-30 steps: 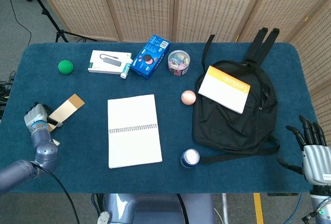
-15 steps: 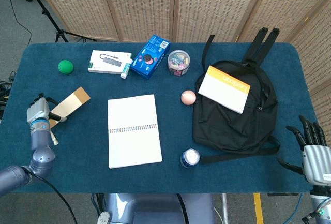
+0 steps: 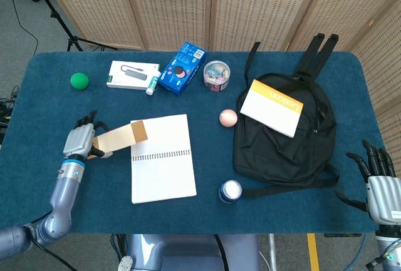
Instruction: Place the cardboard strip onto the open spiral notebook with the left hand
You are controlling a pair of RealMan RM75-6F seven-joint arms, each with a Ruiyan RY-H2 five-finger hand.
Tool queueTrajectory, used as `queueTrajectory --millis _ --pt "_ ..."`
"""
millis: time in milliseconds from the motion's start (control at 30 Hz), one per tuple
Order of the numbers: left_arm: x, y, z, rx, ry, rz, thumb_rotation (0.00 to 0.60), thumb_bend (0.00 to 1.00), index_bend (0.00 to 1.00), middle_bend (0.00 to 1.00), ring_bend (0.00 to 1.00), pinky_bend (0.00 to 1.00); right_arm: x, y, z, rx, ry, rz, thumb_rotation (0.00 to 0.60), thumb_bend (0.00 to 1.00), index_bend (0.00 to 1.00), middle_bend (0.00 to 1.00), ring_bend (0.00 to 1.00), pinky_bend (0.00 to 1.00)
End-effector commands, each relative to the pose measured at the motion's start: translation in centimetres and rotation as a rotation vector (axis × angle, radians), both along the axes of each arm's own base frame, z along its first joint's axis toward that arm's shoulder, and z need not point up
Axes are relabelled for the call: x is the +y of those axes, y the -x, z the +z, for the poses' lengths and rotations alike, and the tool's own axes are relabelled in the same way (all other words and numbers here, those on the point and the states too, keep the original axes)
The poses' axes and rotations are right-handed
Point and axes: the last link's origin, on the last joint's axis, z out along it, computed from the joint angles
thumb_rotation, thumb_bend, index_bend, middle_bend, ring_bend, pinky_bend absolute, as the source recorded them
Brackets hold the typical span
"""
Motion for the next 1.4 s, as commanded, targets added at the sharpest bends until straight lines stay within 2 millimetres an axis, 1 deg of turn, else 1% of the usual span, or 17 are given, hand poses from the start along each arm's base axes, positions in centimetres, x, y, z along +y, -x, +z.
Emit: queueTrajectory --millis 33,233,600,867,1100,1400 --pt "-2.2 -2.2 -3.3 -0.021 0.097 -0.073 0.6 0.02 0.51 0.0 0.0 0.0 0.0 0.0 0.0 -0.001 -0.001 0.0 0.6 0.05 0.2 0.0 0.0 0.0" --pt "-3.0 -3.5 -5.1 -0.04 0.133 -0.094 0.6 0.02 0.51 0.0 0.0 0.0 0.0 0.0 0.1 -0.004 -0.001 0.001 0.6 0.05 0.2 0.0 0.0 0.0" --pt "-3.2 -5.6 -6.2 -0.038 0.151 -0.091 0.6 0.02 0.51 0.0 0.0 0.0 0.0 0.0 0.1 -0.005 -0.003 0.001 0.6 0.05 0.2 0.0 0.0 0.0" --pt "-3.1 -7.2 -7.7 -0.027 0.169 -0.081 0.6 0.02 0.51 0.0 0.0 0.0 0.0 0.0 0.2 -0.009 -0.003 0.001 0.6 0.05 0.2 0.0 0.0 0.0" --pt "-2.9 -7.6 -8.2 0.005 0.158 -0.088 0.6 0.02 0.51 0.0 0.0 0.0 0.0 0.0 0.3 -0.012 -0.002 -0.002 0.6 0.05 0.2 0.0 0.0 0.0" --pt "-3.0 -7.7 -8.6 -0.002 0.166 -0.078 0.6 0.01 0.51 0.0 0.0 0.0 0.0 0.0 0.4 -0.012 -0.005 -0.004 0.6 0.05 0.2 0.0 0.0 0.0"
